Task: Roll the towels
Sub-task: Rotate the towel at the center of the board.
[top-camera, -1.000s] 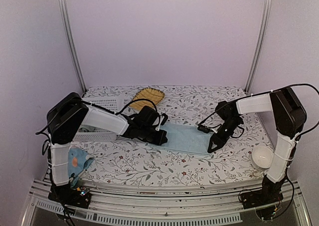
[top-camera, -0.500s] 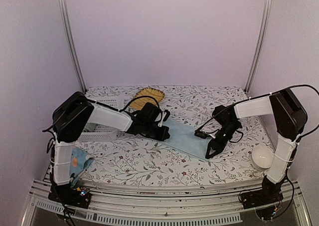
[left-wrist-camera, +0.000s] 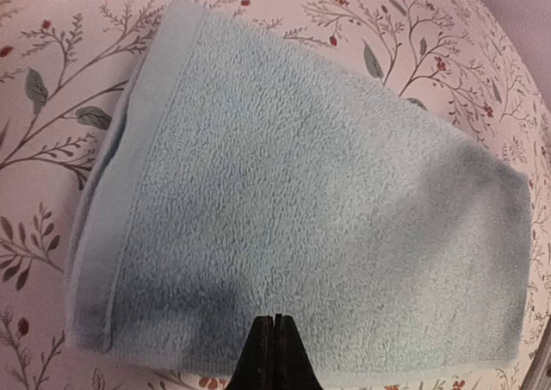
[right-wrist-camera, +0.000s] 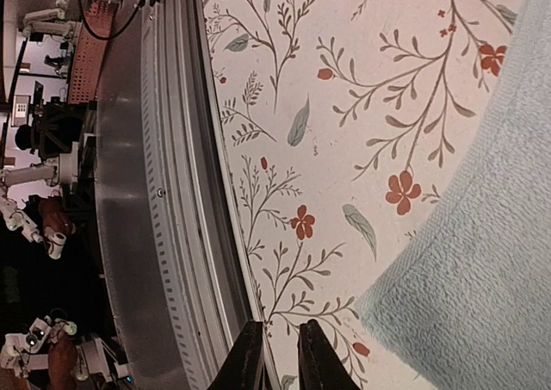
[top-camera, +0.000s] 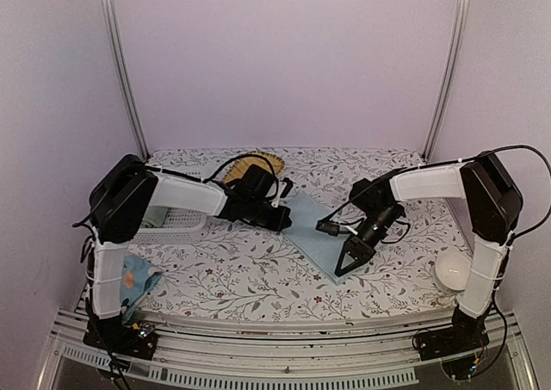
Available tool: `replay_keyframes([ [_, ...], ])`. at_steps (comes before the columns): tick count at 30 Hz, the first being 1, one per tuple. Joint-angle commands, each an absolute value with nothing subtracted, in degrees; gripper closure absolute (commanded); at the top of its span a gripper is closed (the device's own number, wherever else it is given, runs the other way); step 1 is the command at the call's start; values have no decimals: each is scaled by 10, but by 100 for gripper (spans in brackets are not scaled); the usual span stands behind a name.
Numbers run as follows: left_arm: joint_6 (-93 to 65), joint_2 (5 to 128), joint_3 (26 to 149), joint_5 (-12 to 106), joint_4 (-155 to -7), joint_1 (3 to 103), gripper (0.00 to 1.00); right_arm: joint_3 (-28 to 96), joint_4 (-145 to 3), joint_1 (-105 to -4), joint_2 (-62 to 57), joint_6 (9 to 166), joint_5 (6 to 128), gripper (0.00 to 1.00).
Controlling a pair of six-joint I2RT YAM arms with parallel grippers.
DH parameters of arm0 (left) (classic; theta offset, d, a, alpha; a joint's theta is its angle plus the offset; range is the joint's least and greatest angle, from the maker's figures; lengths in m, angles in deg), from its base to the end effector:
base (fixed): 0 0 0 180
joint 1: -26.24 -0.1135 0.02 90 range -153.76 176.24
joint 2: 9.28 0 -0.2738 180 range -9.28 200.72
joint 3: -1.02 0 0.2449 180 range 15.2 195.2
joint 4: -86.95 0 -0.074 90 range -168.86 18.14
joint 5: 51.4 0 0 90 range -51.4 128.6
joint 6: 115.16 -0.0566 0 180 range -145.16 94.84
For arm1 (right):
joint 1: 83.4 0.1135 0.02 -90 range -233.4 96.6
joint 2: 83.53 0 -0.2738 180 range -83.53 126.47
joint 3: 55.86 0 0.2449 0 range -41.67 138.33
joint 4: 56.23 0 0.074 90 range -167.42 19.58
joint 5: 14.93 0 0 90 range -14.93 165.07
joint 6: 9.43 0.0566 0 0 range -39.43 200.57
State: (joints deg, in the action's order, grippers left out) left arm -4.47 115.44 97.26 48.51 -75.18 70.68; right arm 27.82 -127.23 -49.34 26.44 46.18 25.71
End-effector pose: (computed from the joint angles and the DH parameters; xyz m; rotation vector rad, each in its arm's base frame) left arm 0.3364 -0.3436 0.1279 0.5979 2.4225 -0.7197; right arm 0.2402 0.2142 0.1524 1.4805 -2.3196 -1.2645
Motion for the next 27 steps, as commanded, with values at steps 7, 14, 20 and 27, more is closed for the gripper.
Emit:
replay_keyframes([
  [7, -17, 1028, 838, 563, -897, 782, 100, 338, -1263, -673, 229, 444, 223, 83],
  [14, -13, 1151, 923, 593, -909, 840, 100, 338, -1160, -702, 266, 502, 277, 85],
  [20, -57, 1241, 1009, 625, -855, 881, 100, 303, -1140, -701, 310, 505, 289, 87],
  [27, -96, 1232, 979, 575, -782, 887, 100, 297, -1155, -693, 364, 515, 317, 87],
])
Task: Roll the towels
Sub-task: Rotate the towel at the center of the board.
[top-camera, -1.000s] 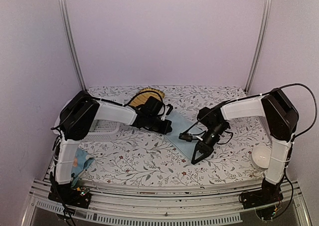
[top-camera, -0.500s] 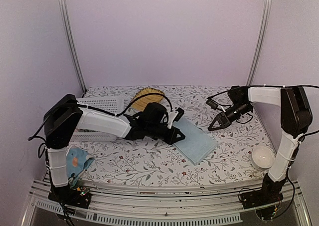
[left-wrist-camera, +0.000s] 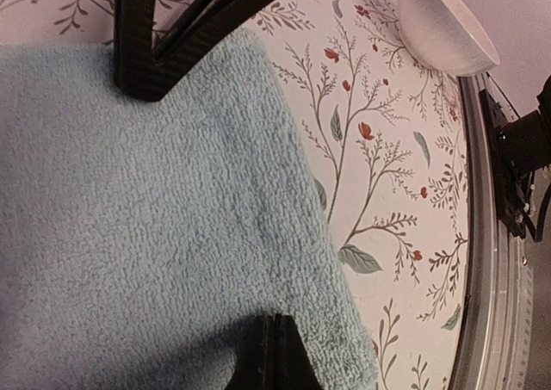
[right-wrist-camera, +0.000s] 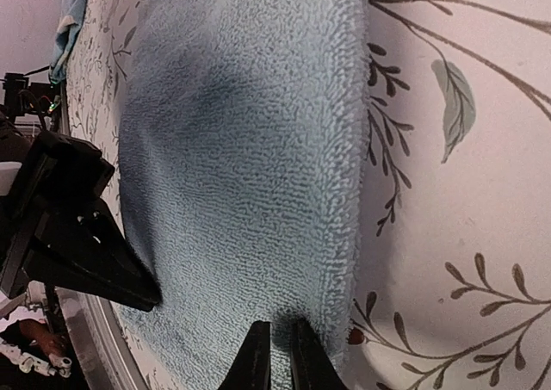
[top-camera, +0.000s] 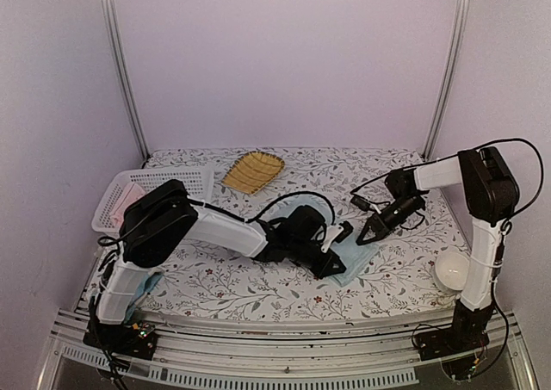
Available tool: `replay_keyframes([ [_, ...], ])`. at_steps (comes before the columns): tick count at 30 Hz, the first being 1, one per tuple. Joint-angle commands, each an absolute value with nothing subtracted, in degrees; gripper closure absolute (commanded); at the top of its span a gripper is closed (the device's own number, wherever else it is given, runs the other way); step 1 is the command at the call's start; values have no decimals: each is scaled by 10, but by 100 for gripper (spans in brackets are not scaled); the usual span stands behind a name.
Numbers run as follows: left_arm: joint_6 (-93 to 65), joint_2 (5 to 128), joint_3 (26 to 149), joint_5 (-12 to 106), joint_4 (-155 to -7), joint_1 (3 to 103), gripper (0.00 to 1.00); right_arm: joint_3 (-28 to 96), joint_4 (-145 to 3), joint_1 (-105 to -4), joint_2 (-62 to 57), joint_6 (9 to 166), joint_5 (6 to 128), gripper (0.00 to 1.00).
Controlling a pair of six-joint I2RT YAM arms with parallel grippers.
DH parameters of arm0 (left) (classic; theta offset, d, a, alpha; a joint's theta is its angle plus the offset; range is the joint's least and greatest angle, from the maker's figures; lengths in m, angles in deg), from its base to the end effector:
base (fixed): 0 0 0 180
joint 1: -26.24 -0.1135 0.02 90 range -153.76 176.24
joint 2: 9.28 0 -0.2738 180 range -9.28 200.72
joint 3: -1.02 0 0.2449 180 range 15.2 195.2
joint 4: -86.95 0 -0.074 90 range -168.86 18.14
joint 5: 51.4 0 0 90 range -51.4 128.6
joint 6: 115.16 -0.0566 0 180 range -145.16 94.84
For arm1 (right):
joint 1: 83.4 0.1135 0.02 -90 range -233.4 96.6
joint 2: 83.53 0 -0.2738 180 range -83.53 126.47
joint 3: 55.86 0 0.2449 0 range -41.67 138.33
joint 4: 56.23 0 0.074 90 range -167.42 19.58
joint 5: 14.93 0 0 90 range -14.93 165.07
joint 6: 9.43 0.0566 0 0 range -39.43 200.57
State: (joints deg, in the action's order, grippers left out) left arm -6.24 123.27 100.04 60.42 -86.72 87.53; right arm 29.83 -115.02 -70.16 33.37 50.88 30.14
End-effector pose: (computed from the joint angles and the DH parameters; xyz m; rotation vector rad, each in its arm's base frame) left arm 0.2248 -0.4543 0.0988 1.1029 2.2279 -1.1111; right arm 0.3348 0.1198 0.1167 -1.0269 2.6117 1.1485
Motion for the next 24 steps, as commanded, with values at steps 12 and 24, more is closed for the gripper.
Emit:
replay_keyframes([
  [12, -142, 1086, 851, 483, -710, 834, 100, 310, -1225, -571, 356, 503, 239, 85],
  [24, -137, 1012, 860, 475, -760, 776, 100, 321, -1197, -655, 266, 503, 231, 78],
])
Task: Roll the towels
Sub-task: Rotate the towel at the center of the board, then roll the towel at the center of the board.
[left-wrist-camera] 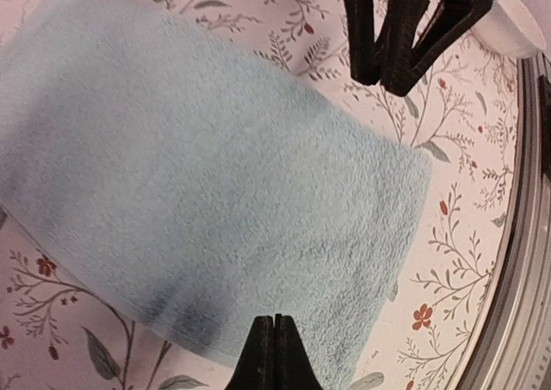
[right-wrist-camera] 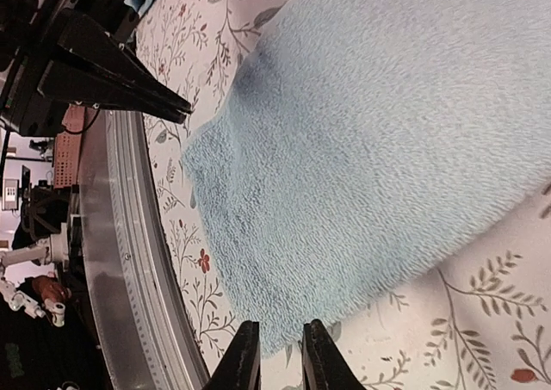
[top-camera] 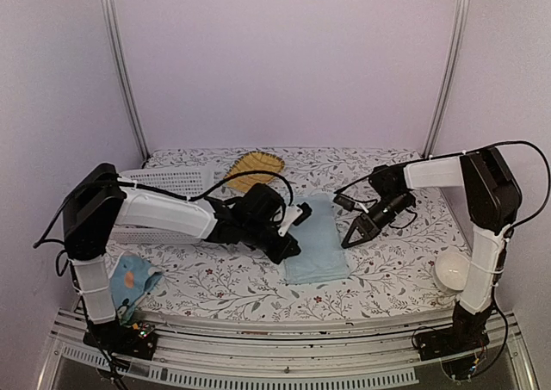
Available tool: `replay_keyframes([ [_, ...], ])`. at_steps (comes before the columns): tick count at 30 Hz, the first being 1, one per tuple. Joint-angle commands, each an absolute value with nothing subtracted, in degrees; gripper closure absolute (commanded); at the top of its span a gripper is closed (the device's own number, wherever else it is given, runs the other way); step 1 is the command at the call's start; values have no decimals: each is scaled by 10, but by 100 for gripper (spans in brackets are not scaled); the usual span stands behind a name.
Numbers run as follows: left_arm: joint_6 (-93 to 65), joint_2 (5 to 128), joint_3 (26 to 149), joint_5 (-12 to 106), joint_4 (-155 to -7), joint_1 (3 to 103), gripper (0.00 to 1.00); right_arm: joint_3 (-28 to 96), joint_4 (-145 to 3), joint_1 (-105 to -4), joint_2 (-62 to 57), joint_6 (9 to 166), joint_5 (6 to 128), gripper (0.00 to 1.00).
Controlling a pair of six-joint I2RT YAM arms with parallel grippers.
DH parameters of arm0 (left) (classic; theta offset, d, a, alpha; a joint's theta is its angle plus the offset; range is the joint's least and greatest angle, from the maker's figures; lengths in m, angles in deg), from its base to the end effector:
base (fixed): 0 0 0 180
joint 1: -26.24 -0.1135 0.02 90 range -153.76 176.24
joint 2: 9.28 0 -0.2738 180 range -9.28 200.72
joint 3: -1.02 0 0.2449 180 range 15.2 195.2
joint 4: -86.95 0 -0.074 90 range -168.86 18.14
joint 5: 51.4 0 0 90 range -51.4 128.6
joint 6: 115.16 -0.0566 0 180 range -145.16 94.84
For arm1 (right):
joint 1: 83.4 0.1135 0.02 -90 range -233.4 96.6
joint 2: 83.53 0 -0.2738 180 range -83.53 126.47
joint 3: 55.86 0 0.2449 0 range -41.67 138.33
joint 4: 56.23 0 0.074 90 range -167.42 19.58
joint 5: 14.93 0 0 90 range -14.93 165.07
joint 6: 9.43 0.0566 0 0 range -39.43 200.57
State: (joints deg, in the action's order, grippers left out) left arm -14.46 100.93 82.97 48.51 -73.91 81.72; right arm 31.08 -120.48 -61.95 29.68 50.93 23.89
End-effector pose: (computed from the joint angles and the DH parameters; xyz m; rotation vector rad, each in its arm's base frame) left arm 0.2289 -0.3500 0.1590 1.0367 2.2932 -0.7181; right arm 0.3064 0.1678 0.1473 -1.1960 2.5164 1.3318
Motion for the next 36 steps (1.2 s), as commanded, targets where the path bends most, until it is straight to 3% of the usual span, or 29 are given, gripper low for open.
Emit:
replay_keyframes([
  [1, -133, 1024, 877, 469, -758, 768, 100, 319, -1191, -663, 262, 506, 241, 77],
  [13, -99, 1238, 1091, 489, -708, 742, 100, 305, -1166, -682, 233, 511, 284, 77],
  [18, -76, 1280, 1115, 483, -699, 738, 100, 302, -1163, -682, 229, 510, 297, 77],
  [24, -78, 1195, 1048, 475, -746, 737, 100, 303, -1164, -682, 221, 505, 291, 77],
  [30, -125, 1045, 945, 488, -800, 743, 90, 306, -1164, -682, 181, 502, 280, 77],
  [36, -152, 949, 805, 590, -851, 772, 100, 284, -1186, -675, 168, 502, 212, 78],
])
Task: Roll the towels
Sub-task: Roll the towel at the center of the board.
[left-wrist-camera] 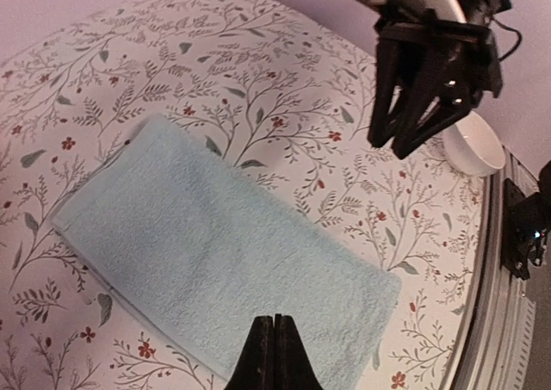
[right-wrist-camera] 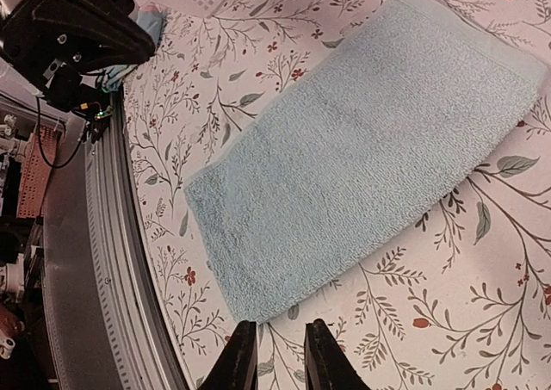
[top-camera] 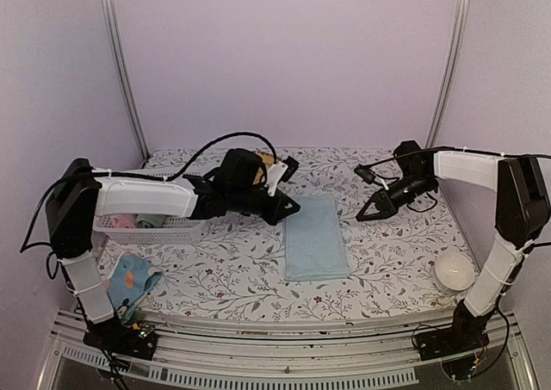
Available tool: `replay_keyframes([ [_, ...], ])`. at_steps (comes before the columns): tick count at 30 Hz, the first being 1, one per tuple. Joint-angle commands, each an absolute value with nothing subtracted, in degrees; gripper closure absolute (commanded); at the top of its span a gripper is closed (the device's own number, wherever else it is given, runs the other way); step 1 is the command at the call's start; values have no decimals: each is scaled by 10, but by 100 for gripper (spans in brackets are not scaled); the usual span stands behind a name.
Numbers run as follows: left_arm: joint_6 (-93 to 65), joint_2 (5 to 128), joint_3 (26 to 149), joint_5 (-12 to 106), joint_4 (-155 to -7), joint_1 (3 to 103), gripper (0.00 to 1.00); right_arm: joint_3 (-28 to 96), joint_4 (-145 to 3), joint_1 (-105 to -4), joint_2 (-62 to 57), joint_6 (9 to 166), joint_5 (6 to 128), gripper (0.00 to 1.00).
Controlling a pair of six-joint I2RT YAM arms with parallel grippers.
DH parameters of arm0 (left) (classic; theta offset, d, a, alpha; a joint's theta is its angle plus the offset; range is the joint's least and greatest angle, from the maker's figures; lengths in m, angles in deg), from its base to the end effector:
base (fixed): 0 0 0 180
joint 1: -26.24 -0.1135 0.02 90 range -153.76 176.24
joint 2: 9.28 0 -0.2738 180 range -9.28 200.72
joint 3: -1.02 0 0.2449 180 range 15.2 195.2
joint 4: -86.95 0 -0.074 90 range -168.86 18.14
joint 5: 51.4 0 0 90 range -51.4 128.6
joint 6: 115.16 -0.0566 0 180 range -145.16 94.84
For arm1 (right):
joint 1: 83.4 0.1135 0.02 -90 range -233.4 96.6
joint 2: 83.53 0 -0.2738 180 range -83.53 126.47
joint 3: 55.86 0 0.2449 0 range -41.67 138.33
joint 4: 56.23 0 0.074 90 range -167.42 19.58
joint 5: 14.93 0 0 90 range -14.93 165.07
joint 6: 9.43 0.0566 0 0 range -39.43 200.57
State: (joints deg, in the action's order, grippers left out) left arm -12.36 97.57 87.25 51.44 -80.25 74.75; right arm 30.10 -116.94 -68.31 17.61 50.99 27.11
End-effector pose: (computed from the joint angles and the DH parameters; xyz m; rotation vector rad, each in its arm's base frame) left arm 0.2797 -0.3352 0.2181 0.8237 2.1103 -0.8394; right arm 0.3140 0.1282 0.2095 -1.1151 2.3393 1.1014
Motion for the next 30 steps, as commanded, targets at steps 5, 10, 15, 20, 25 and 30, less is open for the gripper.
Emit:
replay_keyframes([
  [5, -124, 949, 743, 631, -908, 800, 100, 260, -1216, -640, 201, 474, 146, 85],
  [10, -109, 992, 729, 640, -943, 807, 100, 244, -1210, -594, 247, 468, 146, 89],
  [15, -93, 1056, 727, 633, -940, 819, 100, 238, -1181, -581, 310, 495, 159, 91],
  [20, -92, 1082, 709, 613, -928, 830, 100, 230, -1136, -580, 335, 548, 244, 91],
  [25, -93, 1073, 706, 586, -913, 832, 100, 221, -1117, -575, 347, 567, 300, 91],
  [30, -106, 1040, 711, 568, -902, 837, 100, 221, -1115, -573, 337, 564, 307, 90],
])
